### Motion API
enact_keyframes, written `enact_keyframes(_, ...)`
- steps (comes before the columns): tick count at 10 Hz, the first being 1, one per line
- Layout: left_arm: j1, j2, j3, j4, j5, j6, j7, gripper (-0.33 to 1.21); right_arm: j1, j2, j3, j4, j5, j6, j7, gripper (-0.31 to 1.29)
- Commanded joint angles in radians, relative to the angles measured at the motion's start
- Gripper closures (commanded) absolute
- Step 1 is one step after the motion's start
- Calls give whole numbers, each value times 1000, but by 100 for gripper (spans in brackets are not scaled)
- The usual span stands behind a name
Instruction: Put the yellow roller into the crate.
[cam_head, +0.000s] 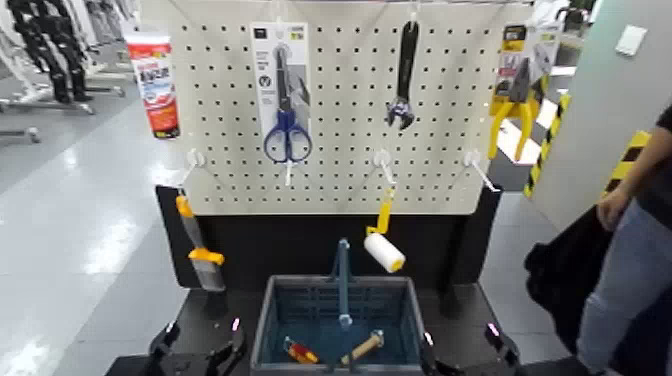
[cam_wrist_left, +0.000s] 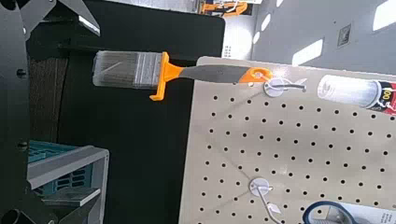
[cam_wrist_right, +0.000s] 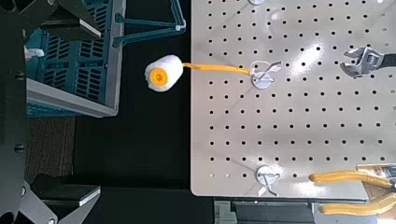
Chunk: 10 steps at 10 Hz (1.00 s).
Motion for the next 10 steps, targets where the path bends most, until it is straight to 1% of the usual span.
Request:
enact_keyframes(1,0,0,0,0,0,0,-1,11,0,0,-1,-2,0,1,0,14)
enact_keyframes(3,1,0,2,0,0,-3,-1,11,0,0,-4,-2,-5,2,2,14)
enact_keyframes(4,1,0,2,0,0,-3,-1,11,-5,0,-12,-2,-11,8,15,14)
enact_keyframes(5,1,0,2,0,0,-5,0,11,-14,3,-32,-2,-23,21,45,14)
enact_keyframes(7,1,0,2,0,0,-5,-1,11,-41,5,-75,-18,-23,82,132,14)
enact_keyframes(8,1,0,0,0,0,-5,-1,11,-64,5,-95,-21,-23,120,190,14)
enact_keyframes(9,1,0,0,0,0,-5,-1,11,-92,3,-108,-23,-17,160,244,14)
enact_keyframes(10,1,0,0,0,0,-5,-1,11,-123,0,-111,-23,-14,199,276,14)
